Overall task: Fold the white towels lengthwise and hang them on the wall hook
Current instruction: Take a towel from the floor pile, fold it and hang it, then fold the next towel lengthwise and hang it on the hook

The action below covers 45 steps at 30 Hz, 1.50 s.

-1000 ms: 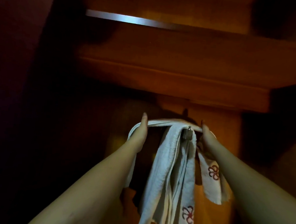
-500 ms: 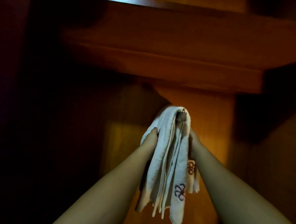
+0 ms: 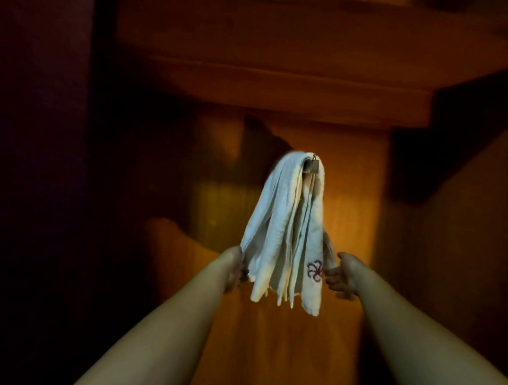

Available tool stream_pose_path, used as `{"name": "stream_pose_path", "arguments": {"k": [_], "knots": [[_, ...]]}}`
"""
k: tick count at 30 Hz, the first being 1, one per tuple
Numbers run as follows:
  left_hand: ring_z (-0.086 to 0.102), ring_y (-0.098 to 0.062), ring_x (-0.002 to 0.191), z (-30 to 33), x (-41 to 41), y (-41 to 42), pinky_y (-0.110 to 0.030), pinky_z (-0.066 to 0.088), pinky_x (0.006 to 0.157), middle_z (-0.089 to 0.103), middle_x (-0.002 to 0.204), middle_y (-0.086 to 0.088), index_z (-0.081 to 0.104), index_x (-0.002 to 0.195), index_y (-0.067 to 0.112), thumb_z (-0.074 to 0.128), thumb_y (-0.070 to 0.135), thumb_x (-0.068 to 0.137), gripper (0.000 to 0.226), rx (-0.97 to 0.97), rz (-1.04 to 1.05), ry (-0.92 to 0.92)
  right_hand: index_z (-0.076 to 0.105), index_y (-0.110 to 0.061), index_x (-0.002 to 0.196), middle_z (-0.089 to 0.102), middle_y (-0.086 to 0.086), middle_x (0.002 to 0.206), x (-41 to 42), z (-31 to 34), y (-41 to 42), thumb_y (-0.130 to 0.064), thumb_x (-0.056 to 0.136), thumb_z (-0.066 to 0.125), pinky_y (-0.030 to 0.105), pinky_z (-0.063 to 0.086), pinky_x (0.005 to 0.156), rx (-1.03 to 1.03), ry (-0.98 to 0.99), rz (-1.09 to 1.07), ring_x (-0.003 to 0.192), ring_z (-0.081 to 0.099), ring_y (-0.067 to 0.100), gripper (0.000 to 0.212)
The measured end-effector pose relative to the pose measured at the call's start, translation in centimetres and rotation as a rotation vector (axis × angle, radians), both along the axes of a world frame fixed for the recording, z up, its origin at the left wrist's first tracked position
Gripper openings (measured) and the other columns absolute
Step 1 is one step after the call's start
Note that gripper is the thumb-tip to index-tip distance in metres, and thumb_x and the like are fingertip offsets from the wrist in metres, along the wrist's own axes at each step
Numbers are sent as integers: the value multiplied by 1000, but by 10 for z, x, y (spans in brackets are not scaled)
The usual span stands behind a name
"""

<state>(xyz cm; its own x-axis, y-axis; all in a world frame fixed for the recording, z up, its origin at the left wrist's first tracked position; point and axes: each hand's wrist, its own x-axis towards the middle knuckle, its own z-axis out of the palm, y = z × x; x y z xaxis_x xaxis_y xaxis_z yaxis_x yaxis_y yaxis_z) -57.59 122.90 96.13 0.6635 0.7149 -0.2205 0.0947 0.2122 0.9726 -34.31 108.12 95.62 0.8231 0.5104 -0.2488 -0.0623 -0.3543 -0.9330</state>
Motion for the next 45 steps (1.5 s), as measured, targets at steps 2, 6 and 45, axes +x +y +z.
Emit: {"name": "stream_pose_path", "arguments": {"k": [2, 6, 45], "knots": [[53, -28, 81, -11, -20, -8, -43, 43, 98, 59, 90, -13, 60, 114, 9, 29, 39, 105, 44, 83, -18, 67, 63, -4, 96, 50, 12, 72, -22, -6, -19, -54, 102, 25, 33, 30, 68, -79, -27, -44, 59, 38, 21, 64], [58, -30, 86, -33, -71, -44, -33, 43, 72, 65, 106, -20, 56, 125, 1, 36, 37, 107, 45, 169, -57, 168, 59, -11, 90, 55, 6, 74, -70, -24, -61, -45, 102, 38, 31, 30, 67, -227, -100, -29, 62, 45, 19, 42], [56, -28, 118, -412, 18, -685, -41, 48, 95, 54, 137, -9, 53, 134, 14, 48, 34, 99, 40, 1191, -1487, 599, 42, -25, 149, 35, -3, 157, -280, -428, -778, -53, 96, 48, 37, 30, 116, -878, -34, -145, 143, 35, 20, 60]]}}
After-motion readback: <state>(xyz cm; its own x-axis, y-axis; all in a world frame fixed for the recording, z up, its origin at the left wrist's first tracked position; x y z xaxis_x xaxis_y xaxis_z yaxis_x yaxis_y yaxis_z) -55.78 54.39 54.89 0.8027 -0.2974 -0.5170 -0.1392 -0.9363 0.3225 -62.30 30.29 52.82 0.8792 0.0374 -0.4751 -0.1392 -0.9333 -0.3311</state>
